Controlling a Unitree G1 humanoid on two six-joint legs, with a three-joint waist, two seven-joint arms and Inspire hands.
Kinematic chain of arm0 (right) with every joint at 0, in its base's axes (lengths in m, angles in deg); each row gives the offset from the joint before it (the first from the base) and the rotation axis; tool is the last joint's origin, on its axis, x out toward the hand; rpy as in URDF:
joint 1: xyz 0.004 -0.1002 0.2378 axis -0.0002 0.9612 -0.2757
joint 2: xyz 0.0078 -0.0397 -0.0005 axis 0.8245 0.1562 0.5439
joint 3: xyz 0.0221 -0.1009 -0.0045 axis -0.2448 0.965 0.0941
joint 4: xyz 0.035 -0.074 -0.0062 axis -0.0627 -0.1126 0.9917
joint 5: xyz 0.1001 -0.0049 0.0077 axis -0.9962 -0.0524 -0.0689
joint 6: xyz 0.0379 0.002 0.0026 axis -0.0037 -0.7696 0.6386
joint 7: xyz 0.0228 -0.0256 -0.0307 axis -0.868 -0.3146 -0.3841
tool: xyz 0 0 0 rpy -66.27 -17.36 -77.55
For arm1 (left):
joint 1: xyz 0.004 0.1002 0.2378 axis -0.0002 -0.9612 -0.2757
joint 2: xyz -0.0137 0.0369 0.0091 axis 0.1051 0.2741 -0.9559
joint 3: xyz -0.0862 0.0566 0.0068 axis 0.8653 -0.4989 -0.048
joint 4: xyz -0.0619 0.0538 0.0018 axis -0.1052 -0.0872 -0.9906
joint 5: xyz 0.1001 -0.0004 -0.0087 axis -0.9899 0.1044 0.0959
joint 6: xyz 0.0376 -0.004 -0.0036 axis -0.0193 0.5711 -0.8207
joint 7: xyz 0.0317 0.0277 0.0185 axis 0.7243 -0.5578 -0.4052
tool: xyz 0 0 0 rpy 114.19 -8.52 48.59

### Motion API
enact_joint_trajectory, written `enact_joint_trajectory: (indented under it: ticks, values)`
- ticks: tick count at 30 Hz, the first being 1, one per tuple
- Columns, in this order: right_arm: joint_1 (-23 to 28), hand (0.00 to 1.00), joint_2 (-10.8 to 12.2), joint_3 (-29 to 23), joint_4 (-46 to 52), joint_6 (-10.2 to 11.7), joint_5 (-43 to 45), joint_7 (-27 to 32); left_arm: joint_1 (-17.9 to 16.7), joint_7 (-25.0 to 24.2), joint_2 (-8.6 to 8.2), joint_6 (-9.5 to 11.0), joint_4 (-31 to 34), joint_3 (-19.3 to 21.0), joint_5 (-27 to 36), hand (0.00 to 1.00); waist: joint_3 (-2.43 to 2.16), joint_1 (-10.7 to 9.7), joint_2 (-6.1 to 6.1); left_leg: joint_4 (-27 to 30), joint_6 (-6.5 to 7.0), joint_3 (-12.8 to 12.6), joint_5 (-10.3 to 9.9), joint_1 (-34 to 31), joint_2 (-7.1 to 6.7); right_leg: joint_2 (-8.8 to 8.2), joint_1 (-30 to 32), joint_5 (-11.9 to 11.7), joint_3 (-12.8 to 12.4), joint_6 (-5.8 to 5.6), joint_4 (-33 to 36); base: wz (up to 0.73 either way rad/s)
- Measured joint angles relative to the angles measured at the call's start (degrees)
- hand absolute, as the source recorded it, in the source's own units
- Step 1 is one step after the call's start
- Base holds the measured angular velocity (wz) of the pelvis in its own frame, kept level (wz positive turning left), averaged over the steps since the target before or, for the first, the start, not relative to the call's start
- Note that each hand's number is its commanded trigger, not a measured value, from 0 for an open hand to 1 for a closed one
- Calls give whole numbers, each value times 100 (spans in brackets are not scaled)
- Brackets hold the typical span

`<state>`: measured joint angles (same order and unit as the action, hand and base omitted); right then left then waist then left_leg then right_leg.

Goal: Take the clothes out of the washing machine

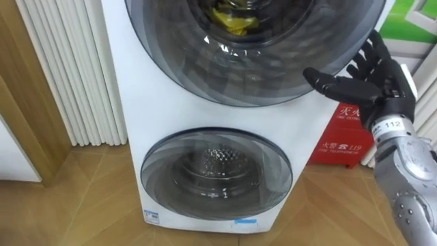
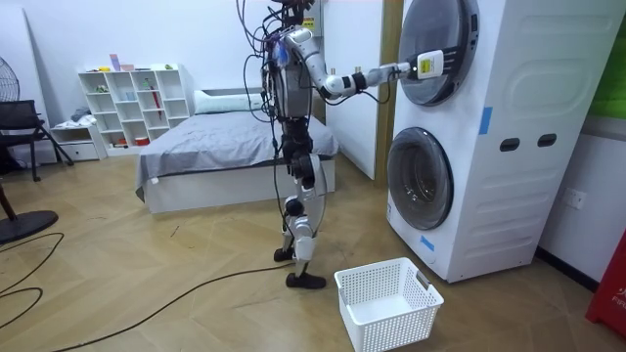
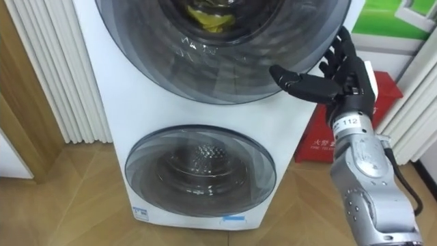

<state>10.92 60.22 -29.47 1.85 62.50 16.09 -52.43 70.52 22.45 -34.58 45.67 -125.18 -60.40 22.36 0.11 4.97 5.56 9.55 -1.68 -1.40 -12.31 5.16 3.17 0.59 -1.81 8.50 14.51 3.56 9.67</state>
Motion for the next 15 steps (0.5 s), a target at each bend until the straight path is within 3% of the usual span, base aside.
enact_joint_trajectory:
  ticks: [11,15]
  values:
    - [-165,0,5,290,86,-20,88,84,142,21,77,-36,10,-299,3,0,-9,31,2,-17,0,-141,0,-35,33,45,132,-11,-132,17,27,-9]
    - [-245,0,36,368,322,-327,141,95,139,-13,94,-83,10,-317,-19,0,-22,33,-22,-8,0,-154,0,-37,60,76,170,-29,-178,43,29,-15]
